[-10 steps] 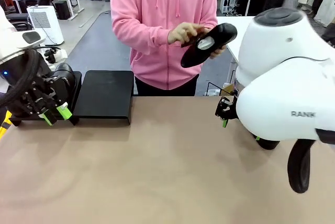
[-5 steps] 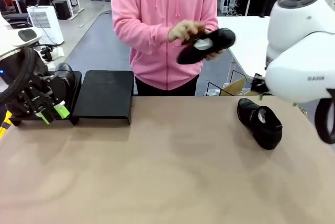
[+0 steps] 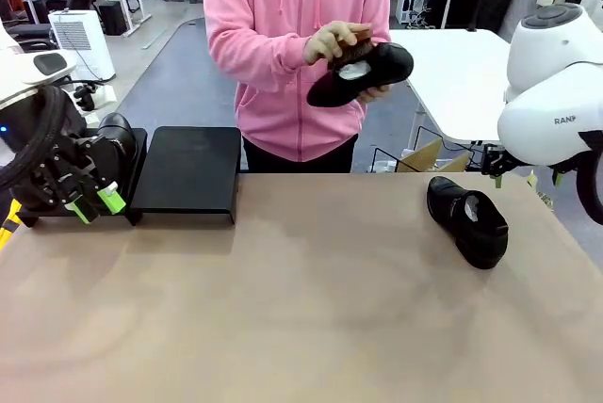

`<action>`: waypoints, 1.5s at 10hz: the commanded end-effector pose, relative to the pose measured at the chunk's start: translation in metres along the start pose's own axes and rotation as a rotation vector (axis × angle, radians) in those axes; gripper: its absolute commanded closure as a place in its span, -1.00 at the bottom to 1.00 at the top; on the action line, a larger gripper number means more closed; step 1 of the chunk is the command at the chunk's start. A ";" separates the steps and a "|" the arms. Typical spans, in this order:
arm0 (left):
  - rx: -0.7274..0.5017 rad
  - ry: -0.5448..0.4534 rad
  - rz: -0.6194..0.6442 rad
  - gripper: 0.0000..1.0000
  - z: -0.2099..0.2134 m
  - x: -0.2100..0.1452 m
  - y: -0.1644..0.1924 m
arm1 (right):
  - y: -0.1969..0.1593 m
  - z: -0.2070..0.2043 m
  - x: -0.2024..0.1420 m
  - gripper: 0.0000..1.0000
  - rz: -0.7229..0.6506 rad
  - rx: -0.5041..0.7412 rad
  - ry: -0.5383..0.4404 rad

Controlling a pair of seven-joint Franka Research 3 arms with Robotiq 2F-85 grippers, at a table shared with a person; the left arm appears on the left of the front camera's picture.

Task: Organize the shoes by placing them on the stand.
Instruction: Pick up one Shoe and place it in the middle of the table.

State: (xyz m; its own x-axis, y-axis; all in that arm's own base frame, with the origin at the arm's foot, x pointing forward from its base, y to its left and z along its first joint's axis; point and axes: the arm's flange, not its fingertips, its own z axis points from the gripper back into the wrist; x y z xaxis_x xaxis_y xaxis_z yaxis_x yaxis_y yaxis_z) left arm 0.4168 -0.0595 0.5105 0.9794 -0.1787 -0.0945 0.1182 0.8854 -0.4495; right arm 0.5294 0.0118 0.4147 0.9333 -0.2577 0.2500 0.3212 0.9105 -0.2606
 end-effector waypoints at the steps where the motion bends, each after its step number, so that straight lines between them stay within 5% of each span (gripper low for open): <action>1: 0.004 0.003 -0.012 -0.04 0.001 -0.003 0.002 | -0.011 -0.001 0.011 -1.00 0.052 0.091 0.042; 6: 0.004 0.003 -0.012 -0.04 0.001 -0.003 0.002 | -0.012 -0.027 0.001 -1.00 0.233 0.296 0.122; 10: 0.004 0.003 -0.012 -0.04 0.001 -0.003 0.002 | -0.013 -0.045 -0.001 -1.00 0.360 0.285 0.076; 15: 0.004 0.003 -0.012 -0.04 0.001 -0.003 0.002 | 0.001 -0.081 -0.006 -1.00 0.373 0.348 0.164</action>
State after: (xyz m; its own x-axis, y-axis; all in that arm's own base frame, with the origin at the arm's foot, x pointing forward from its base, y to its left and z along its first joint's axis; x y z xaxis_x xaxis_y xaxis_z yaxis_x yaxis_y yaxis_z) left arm 0.4168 -0.0594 0.5104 0.9794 -0.1785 -0.0945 0.1180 0.8855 -0.4493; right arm 0.5333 -0.0077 0.3401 0.9976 0.0632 0.0295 -0.0624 0.9977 -0.0259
